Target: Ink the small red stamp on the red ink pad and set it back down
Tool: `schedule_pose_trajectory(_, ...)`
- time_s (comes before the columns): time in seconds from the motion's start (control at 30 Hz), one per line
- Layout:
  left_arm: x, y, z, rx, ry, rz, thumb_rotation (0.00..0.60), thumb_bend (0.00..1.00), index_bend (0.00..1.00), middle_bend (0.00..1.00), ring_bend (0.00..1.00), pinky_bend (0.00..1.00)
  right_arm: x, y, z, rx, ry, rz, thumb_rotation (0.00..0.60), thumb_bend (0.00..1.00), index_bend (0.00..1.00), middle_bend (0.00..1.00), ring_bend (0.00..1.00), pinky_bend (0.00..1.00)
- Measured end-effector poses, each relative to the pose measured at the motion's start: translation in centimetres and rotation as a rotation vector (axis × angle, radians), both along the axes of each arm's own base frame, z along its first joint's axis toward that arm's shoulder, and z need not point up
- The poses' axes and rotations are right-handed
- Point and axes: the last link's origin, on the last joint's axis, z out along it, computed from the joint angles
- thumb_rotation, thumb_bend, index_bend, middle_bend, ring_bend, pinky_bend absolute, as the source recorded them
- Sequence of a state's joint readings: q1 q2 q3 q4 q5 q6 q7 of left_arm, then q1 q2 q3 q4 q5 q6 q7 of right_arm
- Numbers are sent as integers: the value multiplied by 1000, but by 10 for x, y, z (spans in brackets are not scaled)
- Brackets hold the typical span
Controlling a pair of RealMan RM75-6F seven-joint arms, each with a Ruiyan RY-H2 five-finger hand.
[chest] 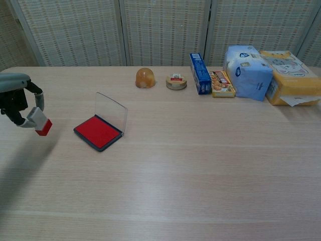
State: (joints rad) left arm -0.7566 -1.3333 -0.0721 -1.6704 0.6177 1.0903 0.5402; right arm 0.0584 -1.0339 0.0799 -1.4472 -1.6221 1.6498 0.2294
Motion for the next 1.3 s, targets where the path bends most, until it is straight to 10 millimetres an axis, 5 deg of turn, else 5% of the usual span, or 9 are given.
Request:
schedule_pose_trajectory(0.9, -19, -2, -27, -70, -76, 9, 600, 460, 734, 1000, 696, 645, 0, -1, -3, 11, 8, -2, 600, 151, 0, 0, 0, 0)
schedule_pose_trajectory(1.13, -24, -3, -30, -77, -92, 22, 600, 352, 724, 1000, 691, 644, 1, -1, -3, 10, 8, 1, 600, 151, 0, 0, 0, 0)
schedule_pose_trajectory(1.3, -26, -4, -31, -87, -90, 24, 600, 258, 609, 996, 654, 625, 1, -1, -3, 12, 10, 0, 600, 151, 0, 0, 0, 0)
